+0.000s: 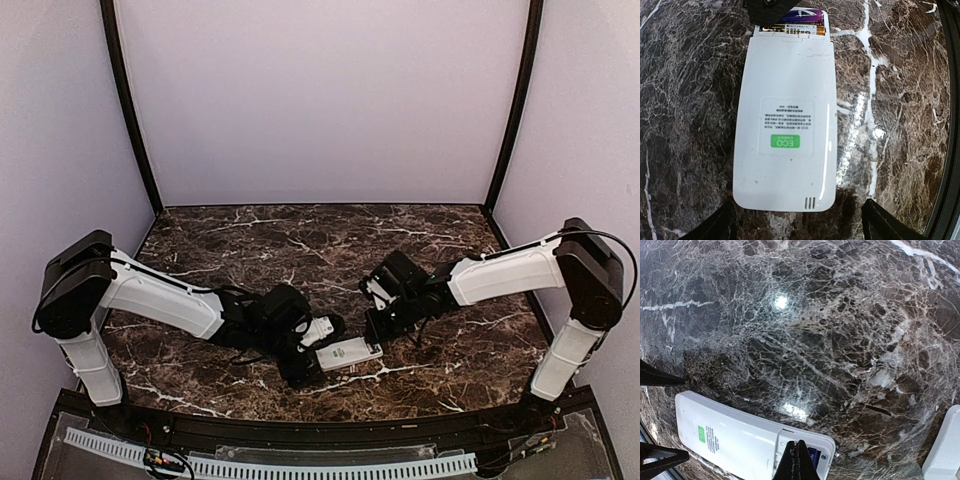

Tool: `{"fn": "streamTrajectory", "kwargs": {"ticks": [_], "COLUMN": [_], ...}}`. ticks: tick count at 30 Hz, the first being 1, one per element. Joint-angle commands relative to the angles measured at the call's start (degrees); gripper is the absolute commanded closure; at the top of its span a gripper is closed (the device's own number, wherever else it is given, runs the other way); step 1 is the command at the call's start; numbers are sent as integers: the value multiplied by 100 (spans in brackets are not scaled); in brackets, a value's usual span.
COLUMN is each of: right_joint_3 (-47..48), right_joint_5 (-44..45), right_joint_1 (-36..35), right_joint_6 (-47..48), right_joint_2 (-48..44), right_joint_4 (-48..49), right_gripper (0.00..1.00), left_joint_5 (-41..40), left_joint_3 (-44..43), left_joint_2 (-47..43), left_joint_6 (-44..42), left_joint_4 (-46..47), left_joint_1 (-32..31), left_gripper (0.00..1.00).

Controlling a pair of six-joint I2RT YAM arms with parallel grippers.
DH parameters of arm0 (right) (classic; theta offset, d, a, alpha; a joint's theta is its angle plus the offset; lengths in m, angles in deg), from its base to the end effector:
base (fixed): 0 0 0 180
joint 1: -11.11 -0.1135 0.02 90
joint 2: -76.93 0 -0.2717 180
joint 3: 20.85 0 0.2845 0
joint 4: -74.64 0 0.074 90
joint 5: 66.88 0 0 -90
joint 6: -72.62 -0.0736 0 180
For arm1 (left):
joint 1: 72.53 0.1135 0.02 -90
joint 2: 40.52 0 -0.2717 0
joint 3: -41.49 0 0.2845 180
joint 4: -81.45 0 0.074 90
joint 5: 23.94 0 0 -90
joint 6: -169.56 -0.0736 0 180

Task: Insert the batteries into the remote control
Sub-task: Load the battery into the battery compartment.

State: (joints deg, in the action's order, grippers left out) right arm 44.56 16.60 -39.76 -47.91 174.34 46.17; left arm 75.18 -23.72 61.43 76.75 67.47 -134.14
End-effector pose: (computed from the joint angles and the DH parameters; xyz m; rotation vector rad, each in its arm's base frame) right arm 0.2263 0.2914 0.1042 -0.5286 2.7120 0.5941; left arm 0.1785 -0.3549 0.0956 1.4203 2.1184 -0.6238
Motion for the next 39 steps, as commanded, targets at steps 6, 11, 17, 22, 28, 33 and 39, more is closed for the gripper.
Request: {"fn": "streamTrajectory", "kwargs": {"ticks": [6, 11, 17, 22, 28, 33, 39], "right_joint_3": [504, 344, 485, 569, 713, 858, 944], "right_joint_5": [-300, -91, 294, 482, 604, 635, 635], "right_joint_1": [-28, -28, -227, -358, -469, -496, -503], "right_joint_6": [192, -36, -95, -72, -5, 93, 166], "right_joint_2": [-549, -582, -359, -169, 41, 205, 344], "right_joint_4": [-959, -1278, -1748, -1956, -2041, -2032, -2092], "right_gripper": [100, 90, 74, 74, 77, 79, 82], "left_joint_5": [-67, -149, -154, -126, -132, -126, -130], "left_joint_3": [158, 132, 150, 153, 162, 153, 168], "left_joint_2": [-137, -55, -4, 5, 31, 35, 50], "left_joint_6": [-16, -64, -57, -79, -86, -93, -113], "left_joint_4": [-227, -253, -264, -242, -230, -240, -232], "left_joint_1": [21, 26, 26, 26, 26, 26, 26], "left_gripper": [14, 14, 14, 14, 14, 15, 14]}}
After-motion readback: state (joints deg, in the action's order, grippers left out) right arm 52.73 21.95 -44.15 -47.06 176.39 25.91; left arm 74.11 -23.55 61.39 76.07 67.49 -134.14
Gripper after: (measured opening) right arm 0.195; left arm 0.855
